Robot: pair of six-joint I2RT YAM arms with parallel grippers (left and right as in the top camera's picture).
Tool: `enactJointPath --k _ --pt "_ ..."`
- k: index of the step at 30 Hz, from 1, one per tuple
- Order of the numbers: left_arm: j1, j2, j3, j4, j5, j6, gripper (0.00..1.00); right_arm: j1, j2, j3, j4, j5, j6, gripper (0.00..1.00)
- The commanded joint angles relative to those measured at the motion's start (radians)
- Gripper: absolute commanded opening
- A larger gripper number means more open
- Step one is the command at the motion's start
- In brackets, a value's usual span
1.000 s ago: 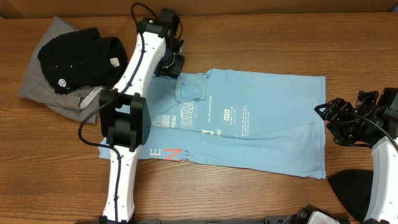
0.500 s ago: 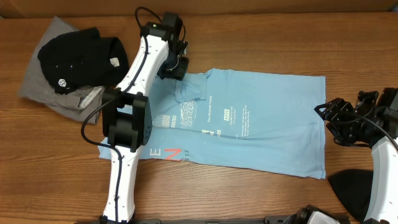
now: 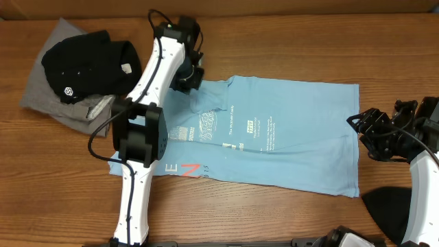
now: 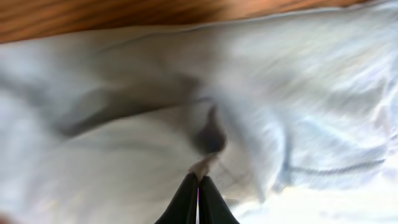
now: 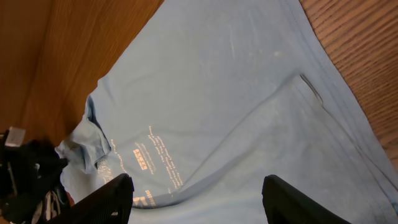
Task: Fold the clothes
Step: 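Move the left gripper back up to the shirt's upper-left collar area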
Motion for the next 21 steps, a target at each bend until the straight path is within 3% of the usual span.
enactJointPath --k 1,11,15,21 --pt "0.025 -0.003 0.077 -0.062 -0.121 -0.045 0.04 0.004 -0.009 0.024 0.003 0.000 -0.008 0.70" --pt "0.031 -0.003 0.076 -0.248 -0.113 -0.120 0.07 0.004 -0.009 0.024 0.006 0.004 -0.008 0.70" --pt "0.029 -0.003 0.072 -0.248 0.030 -0.119 0.16 0.004 -0.009 0.024 0.006 0.004 -0.008 0.70" --pt "0.018 -0.003 0.072 -0.248 0.092 -0.119 0.10 0.004 -0.009 0.024 0.005 0.004 -0.008 0.70"
